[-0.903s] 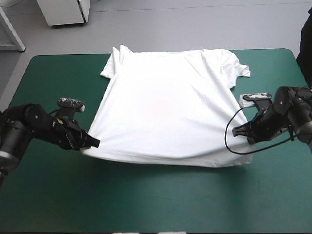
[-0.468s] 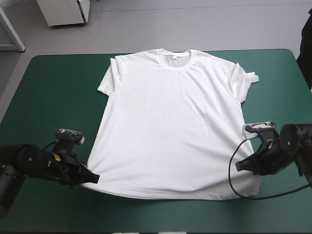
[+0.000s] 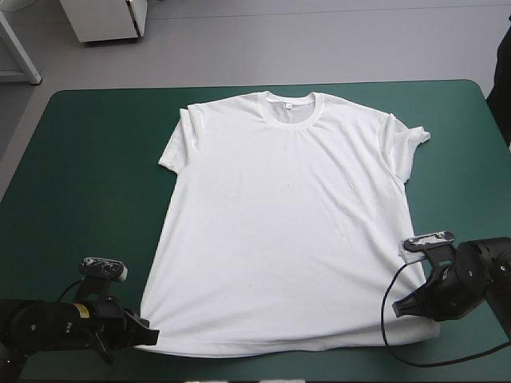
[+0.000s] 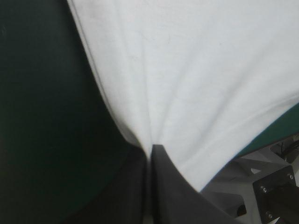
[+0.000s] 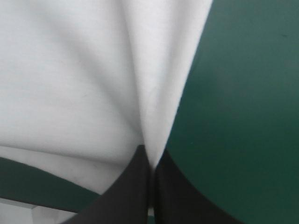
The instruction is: Fold the cloth
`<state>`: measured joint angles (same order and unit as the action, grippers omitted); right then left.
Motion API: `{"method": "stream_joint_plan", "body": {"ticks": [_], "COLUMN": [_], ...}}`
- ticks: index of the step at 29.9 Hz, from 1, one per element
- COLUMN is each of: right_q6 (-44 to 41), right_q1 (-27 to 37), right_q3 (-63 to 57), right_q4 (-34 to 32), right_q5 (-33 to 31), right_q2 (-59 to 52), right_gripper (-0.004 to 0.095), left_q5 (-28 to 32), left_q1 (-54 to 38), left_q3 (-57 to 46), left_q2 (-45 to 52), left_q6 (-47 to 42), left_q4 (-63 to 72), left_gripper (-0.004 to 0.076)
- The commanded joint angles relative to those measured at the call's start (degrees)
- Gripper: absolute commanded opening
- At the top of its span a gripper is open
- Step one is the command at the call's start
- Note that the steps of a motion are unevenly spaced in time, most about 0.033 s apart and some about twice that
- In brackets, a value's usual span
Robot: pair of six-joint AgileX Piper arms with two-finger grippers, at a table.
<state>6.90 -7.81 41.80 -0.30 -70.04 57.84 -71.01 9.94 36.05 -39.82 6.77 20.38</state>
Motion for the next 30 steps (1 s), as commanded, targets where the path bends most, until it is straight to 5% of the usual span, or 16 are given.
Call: {"method": "stream_joint_plan", "body": {"ticks": [1, 5, 10, 13, 20, 30], "right_q6": [-1.3, -1.1, -1.1, -2.2, -4.9, -6.4], "right_q1": [-0.8, -0.8, -0.9, -0.9, -0.9, -0.9], "right_q3": [1.1, 1.1, 1.5, 4.1, 16.6, 30.7], "right_q4": [-2.6, 0.8, 1.5, 1.0, -3.3, -4.4], "right_q5": [-0.5, -1.5, -1.5, -1.5, 4.6, 5.4], "right_q2": [-0.8, -0.7, -0.7, -0.8, 2.4, 17.0], "right_gripper": [-0.0004, 0.0141, 0.0482, 0.0608, 0.0606, 0.0605], "left_q5": [-2.8, -2.8, -2.8, -2.8, 4.1, 18.0], "left_q1": [0.3, 0.3, 0.3, 0.3, 0.2, 0.2], "left_q3": [-0.2, -0.9, -0.9, 0.8, 11.3, 28.5], "left_q2": [0.0, 0.0, 0.0, 0.0, -6.0, -34.2], "left_q6": [-0.4, -0.2, -0.2, -1.4, -2.1, 2.1], "left_q4": [1.2, 1.3, 1.3, 1.6, -4.0, -7.6], "left_gripper": [-0.0011, 0.0091, 0.0315, 0.0379, 0.0379, 0.0379]}}
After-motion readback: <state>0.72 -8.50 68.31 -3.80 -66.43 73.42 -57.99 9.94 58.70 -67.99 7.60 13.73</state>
